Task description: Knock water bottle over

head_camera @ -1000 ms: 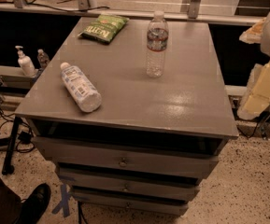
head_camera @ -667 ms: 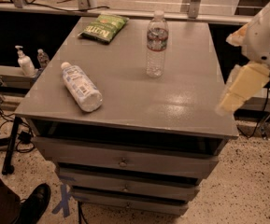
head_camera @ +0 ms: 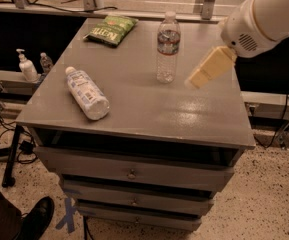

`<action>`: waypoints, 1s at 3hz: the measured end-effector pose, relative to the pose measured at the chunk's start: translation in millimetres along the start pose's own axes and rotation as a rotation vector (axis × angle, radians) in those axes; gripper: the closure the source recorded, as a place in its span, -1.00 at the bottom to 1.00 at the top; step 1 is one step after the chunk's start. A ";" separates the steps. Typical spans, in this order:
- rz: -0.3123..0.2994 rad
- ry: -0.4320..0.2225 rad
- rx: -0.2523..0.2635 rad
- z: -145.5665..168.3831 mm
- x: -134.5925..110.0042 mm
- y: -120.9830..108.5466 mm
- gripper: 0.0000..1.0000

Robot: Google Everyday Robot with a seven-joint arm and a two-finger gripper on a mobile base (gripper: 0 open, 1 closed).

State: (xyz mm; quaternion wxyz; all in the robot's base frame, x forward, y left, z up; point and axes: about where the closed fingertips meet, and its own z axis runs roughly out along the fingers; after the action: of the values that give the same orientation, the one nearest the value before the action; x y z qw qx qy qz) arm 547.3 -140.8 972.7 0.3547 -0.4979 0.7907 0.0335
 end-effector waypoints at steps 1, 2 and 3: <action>0.101 -0.116 0.047 22.6 -29.9 -14.1 -1.00; 0.155 -0.168 0.099 37.5 -51.5 -28.7 -1.00; 0.172 -0.190 0.109 37.4 -55.3 -32.0 -1.00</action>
Offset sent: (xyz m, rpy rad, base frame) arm 0.0909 0.0541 0.0139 0.2456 -0.1480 -0.1976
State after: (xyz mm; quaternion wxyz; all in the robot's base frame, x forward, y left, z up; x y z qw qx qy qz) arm 606.9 -99.5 987.3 0.4505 -0.4027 0.7939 0.0677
